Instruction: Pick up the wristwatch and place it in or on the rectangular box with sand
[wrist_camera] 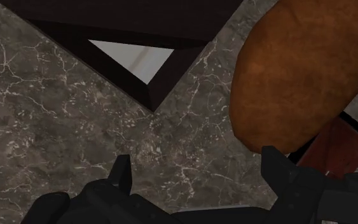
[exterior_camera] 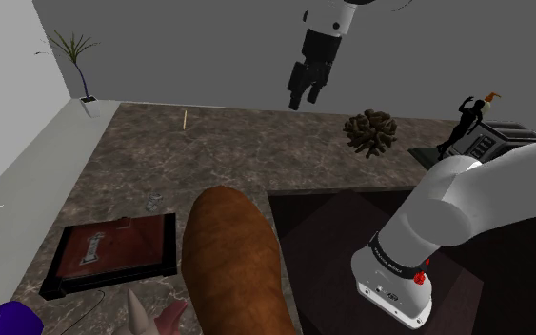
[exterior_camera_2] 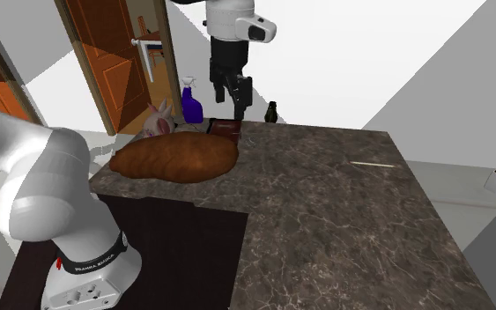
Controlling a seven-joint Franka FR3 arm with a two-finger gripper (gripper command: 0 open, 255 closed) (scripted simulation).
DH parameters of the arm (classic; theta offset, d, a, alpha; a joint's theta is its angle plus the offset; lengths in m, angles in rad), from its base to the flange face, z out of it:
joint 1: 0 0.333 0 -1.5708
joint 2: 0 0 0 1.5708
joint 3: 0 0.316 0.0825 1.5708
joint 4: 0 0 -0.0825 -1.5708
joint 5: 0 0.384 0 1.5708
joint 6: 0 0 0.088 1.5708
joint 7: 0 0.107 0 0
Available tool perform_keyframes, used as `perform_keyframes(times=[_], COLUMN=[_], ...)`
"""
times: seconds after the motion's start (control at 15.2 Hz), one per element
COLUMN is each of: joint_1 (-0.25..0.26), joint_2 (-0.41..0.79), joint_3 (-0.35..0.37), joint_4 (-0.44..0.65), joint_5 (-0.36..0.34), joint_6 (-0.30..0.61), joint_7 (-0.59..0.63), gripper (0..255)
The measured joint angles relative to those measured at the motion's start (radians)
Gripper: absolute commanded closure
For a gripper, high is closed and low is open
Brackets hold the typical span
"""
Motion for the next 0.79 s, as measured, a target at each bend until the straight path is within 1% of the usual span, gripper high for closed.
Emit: perform_keyframes(times=[0.33,0.79], joint_1=[0.035,0.075], joint_2=[0.139,0.378], joint_3=[0.069,0.158], joint_4=[0.018,0.124], joint_5=[0.009,-0.018], joint_6=[0.112,0.230], joint_7=[0.034,0.098], gripper=[0,0])
